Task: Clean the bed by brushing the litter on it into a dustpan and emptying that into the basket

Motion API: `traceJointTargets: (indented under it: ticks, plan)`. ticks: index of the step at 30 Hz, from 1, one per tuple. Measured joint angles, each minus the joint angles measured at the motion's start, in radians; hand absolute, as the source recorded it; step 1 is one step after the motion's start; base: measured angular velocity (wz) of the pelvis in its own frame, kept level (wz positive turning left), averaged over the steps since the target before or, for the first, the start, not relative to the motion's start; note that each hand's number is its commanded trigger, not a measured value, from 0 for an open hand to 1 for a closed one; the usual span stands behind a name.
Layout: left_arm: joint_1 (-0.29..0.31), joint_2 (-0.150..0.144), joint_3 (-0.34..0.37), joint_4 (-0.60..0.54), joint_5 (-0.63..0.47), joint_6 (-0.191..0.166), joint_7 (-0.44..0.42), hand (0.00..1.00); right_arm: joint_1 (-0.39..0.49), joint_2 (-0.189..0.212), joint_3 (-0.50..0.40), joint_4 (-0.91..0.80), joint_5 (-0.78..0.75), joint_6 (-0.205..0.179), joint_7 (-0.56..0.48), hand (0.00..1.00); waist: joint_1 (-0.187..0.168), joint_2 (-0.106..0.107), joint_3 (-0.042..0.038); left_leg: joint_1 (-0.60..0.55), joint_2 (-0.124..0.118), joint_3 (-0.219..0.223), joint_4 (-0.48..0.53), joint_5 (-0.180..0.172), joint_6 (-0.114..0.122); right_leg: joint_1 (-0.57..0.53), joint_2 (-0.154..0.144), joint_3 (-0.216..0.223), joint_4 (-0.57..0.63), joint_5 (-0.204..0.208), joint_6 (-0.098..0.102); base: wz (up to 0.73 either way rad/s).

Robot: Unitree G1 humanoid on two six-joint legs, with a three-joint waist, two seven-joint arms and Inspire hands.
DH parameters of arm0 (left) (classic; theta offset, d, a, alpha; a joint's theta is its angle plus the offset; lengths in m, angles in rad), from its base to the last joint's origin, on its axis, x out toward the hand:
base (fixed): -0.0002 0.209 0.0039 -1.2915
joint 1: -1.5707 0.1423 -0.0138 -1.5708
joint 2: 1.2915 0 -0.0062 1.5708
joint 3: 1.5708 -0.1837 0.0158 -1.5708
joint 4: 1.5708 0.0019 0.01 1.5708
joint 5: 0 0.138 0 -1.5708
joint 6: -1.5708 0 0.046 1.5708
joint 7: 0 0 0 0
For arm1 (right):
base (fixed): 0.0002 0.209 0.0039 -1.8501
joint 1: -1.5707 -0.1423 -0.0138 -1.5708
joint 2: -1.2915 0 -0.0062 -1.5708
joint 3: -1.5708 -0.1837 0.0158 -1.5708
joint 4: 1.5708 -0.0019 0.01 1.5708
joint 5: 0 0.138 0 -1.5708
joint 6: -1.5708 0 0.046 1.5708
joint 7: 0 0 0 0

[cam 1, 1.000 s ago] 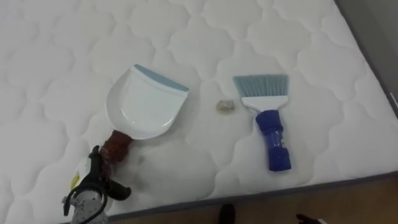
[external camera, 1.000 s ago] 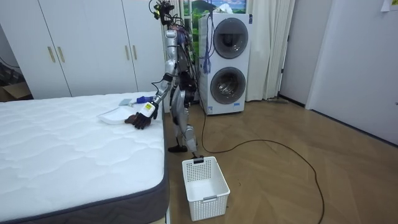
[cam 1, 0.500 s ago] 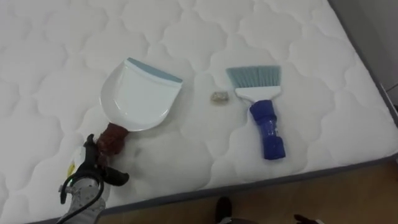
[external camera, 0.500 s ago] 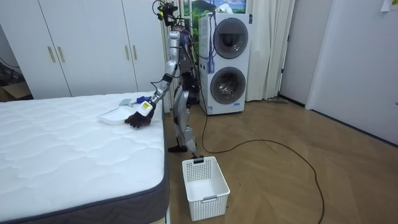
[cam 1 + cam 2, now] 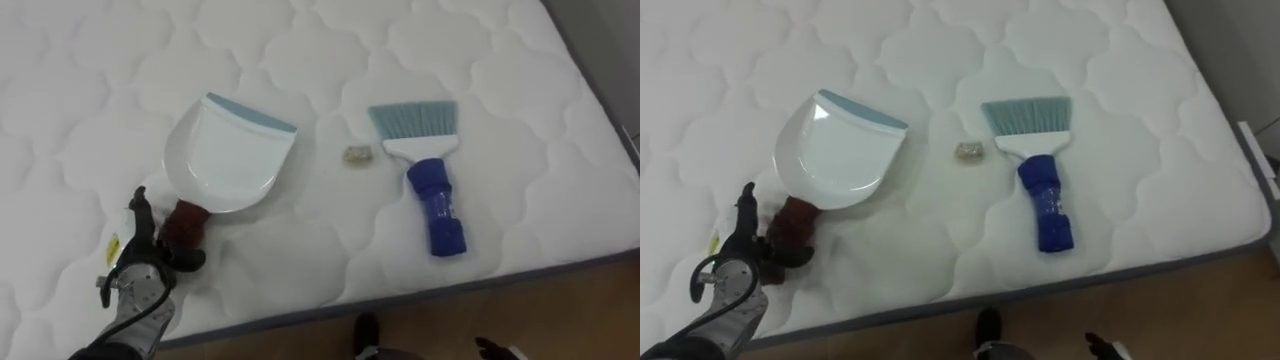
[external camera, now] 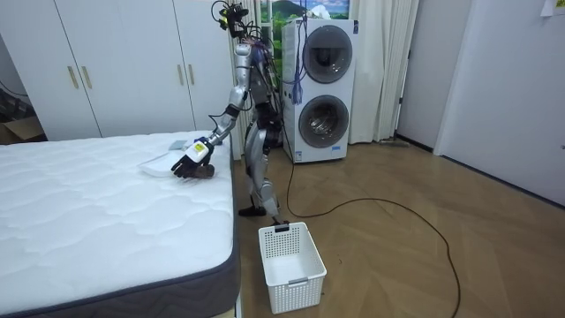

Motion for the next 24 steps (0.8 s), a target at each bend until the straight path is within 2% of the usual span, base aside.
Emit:
traceJointTargets:
  ticks: [2, 7, 11, 15, 22, 23, 24]
  plan:
    - [0.0, 0.0, -0.002, 0.0, -0.001, 0.0, 0.0, 0.0, 0.0, 0.0, 0.0, -0.001, 0.004, 0.0, 0.0, 0.0, -0.001, 0.0, 0.0, 0.001, 0.0, 0.0, 0.001, -0.001, 0.001, 0.0, -0.009, -0.015, 0.012, -0.009, -0.001, 0.09]
    - [0.0, 0.002, -0.038, 0.003, -0.059, 0.004, -0.013, 0.0, -0.005, -0.001, 0.01, 0.002, 0.006, 0.004, 0.0, 0.0, -0.003, 0.0, 0.0002, 0.003, -0.001, -0.002, 0.0, -0.001, 0.001, 0.0, -0.008, -0.014, 0.017, -0.014, 0.001, 0.03]
    - [0.0, 0.0, -0.042, 0.006, -0.116, 0.027, -0.059, 0.0, -0.011, -0.001, 0.011, 0.0, 0.007, 0.025, 0.001, 0.0, -0.005, -0.002, 0.0009, 0.006, -0.002, 0.002, -0.007, -0.001, 0.001, -0.002, -0.007, -0.013, 0.016, -0.014, 0.001, -0.02]
    - [0.0, -0.002, -0.042, 0.012, -0.118, 0.054, -0.09, 0.0, -0.011, 0.0, 0.02, -0.006, 0.006, 0.042, 0.001, 0.0, -0.006, -0.003, 0.0016, 0.007, -0.002, 0.004, -0.011, -0.001, 0.001, -0.003, -0.007, -0.012, 0.016, -0.014, 0.001, 0.0]
    - [0.0, -0.004, -0.041, 0.015, -0.117, 0.079, -0.106, 0.0, -0.011, 0.001, 0.04, -0.026, 0.006, 0.049, 0.0, 0.0, -0.022, -0.015, 0.0059, 0.002, -0.004, 0.016, -0.017, -0.001, 0.002, -0.02, -0.007, 0.009, 0.026, -0.02, 0.005, -0.04]
    - [0.0, -0.004, -0.04, 0.015, -0.117, 0.084, -0.107, 0.17, -0.01, 0.001, 0.04, -0.025, 0.006, 0.055, 0.0, 0.0, -0.024, -0.015, 0.0059, 0.002, -0.004, 0.016, -0.018, -0.001, 0.002, -0.02, -0.007, 0.009, 0.026, -0.02, 0.005, 0.0]
    - [-0.001, -0.004, -0.04, 0.015, -0.117, 0.088, -0.108, 0.54, -0.01, 0.001, 0.04, -0.025, 0.006, 0.062, 0.0, 0.0, -0.024, -0.015, 0.0059, 0.003, -0.004, 0.016, -0.018, -0.001, 0.002, -0.02, -0.007, 0.009, 0.026, -0.021, 0.005, 0.0]
